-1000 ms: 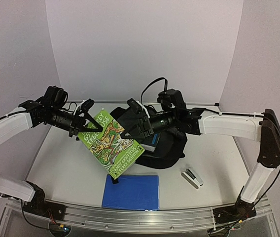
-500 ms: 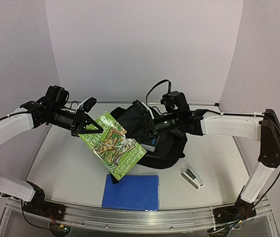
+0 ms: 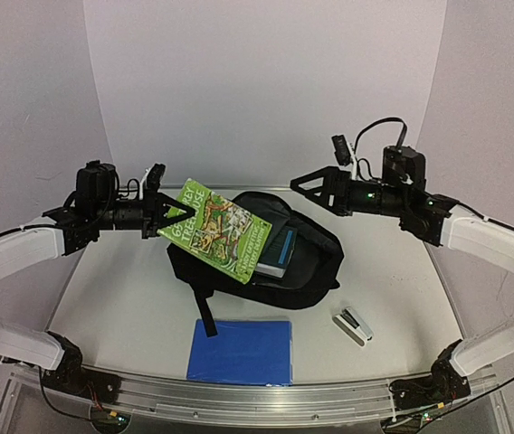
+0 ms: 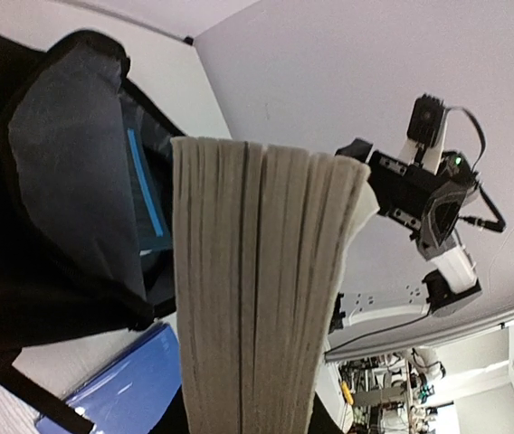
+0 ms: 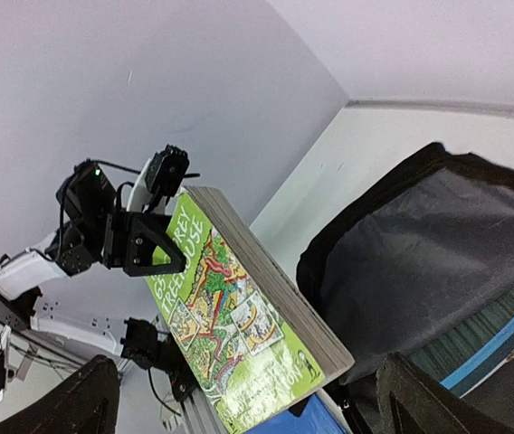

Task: Pack the student bag
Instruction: Place the book in the student bag.

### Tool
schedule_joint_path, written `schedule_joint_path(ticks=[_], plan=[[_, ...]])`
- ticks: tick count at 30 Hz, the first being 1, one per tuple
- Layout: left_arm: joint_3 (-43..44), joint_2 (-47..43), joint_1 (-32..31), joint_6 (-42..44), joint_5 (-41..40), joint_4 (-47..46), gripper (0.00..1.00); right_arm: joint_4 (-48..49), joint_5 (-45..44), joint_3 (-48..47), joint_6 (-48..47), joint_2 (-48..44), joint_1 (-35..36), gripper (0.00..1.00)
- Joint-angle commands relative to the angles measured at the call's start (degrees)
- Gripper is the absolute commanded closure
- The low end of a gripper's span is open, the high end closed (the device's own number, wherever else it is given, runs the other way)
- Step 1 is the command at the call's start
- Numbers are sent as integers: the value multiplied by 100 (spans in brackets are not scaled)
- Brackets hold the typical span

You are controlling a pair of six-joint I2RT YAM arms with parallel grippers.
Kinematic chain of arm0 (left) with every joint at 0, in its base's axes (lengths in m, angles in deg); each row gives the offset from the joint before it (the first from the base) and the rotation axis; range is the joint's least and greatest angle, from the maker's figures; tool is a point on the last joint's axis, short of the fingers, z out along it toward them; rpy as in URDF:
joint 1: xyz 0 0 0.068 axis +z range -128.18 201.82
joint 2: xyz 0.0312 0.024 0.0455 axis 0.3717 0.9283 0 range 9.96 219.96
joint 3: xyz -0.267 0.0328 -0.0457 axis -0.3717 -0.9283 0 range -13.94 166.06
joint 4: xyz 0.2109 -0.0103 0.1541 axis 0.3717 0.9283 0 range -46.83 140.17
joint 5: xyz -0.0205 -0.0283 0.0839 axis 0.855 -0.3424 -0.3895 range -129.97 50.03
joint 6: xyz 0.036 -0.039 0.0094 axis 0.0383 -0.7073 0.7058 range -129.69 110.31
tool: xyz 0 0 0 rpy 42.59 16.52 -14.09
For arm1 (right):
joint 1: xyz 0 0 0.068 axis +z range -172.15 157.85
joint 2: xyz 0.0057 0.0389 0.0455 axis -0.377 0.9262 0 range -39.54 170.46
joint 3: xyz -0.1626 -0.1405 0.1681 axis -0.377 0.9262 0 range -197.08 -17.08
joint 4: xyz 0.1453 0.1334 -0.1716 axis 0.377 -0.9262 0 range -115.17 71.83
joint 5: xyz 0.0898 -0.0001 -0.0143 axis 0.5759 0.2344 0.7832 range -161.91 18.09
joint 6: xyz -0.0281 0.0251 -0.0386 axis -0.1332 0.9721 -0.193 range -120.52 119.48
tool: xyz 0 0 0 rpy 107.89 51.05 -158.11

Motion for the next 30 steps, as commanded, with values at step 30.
schedule_joint_path(ticks=[30], plan=[[997, 1370, -1470, -1104, -181, -4043, 100, 4345, 535, 2815, 2299, -719, -247, 2]])
